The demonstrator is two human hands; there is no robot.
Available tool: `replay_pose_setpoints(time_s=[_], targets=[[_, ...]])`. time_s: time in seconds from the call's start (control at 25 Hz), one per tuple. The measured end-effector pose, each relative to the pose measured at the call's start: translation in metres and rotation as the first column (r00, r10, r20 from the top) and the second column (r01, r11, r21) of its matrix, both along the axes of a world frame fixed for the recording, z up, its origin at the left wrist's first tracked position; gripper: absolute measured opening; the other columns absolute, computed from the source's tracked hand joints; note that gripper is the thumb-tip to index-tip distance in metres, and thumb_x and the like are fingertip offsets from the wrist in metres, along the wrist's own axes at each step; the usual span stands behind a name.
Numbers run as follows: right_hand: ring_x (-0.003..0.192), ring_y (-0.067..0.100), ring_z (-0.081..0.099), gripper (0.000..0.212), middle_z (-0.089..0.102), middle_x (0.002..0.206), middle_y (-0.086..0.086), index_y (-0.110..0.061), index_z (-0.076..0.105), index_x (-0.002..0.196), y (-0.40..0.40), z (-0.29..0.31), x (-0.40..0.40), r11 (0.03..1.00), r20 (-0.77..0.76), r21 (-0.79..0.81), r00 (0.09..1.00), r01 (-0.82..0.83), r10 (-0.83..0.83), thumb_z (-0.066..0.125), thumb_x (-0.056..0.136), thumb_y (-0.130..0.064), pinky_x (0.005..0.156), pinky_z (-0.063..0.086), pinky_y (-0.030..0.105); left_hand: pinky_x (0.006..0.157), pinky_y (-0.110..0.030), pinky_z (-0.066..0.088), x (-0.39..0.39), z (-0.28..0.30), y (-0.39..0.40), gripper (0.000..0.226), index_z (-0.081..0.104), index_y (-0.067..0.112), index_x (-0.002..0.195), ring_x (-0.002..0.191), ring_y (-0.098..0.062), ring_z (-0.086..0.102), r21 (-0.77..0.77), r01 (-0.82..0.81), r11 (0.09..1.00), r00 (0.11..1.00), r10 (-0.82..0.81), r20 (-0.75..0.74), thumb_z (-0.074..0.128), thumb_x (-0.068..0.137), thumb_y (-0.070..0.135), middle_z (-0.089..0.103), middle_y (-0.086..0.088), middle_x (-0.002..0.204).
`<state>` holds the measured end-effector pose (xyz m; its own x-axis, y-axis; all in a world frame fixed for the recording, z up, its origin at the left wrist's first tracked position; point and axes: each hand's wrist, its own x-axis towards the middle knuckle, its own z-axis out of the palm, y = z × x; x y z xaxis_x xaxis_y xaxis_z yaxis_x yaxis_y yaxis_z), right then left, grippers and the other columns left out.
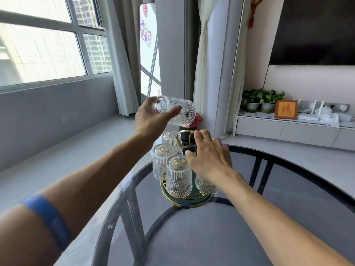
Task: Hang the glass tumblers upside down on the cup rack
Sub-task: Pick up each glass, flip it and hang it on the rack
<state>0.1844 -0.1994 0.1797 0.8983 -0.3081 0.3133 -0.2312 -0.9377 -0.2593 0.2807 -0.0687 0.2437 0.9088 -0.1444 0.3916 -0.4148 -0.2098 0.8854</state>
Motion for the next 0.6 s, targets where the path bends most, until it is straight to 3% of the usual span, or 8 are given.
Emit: replay_pose_setpoints(time_s=[0.12,0.24,0.48,0.6], targets=[[0.129,0.031,0.036,0.054,0.036,0.149,0.0,-0.017,0.035,0.144,-0.014,0.007,0.002,0.994,0.041,-0.082,0.997,-0.068,0.071,0.043,0.094,-0.035,0.101,0.033,0.05,0.095,-0.035,0.051,0.023,0.02,-0.032,0.085,0.054,0.023,0.135,0.106,-0.018,0.061,0.228,0.005,0.974,1.0,-0.006,0.002,0.089,0.061,0.046,0.061,-0.003,0.132],[0.14,0.028,0.027,0.051,0.039,0.152,-0.001,-0.019,0.036,0.146,-0.031,0.009,0.0,0.982,0.025,-0.126,0.989,-0.141,0.146,0.041,0.096,-0.031,0.109,0.026,0.05,0.094,-0.038,0.054,0.038,0.022,-0.061,0.08,0.055,0.024,0.135,0.106,-0.022,0.06,0.44,0.058,0.896,0.996,-0.024,-0.082,0.091,0.064,0.031,0.059,-0.004,0.131],[0.13,0.025,0.04,0.049,0.047,0.146,-0.001,-0.017,0.043,0.141,-0.032,0.005,0.0,0.979,0.097,-0.093,0.977,-0.183,0.191,0.042,0.093,-0.026,0.104,0.033,0.048,0.09,-0.037,0.055,0.05,0.016,-0.101,0.067,0.061,0.017,0.125,0.1,-0.025,0.062,0.628,0.149,0.764,0.989,-0.112,-0.099,0.087,0.063,0.02,0.058,-0.002,0.102],[0.12,0.024,0.047,0.045,0.053,0.137,-0.002,-0.019,0.048,0.134,-0.035,0.004,-0.001,0.978,0.122,-0.078,0.972,-0.193,0.202,0.044,0.09,-0.023,0.099,0.037,0.046,0.093,-0.036,0.054,0.058,0.002,-0.11,0.059,0.063,0.013,0.124,0.108,-0.025,0.062,0.717,0.13,0.685,0.991,-0.114,-0.071,0.082,0.069,0.017,0.062,-0.005,0.111]])
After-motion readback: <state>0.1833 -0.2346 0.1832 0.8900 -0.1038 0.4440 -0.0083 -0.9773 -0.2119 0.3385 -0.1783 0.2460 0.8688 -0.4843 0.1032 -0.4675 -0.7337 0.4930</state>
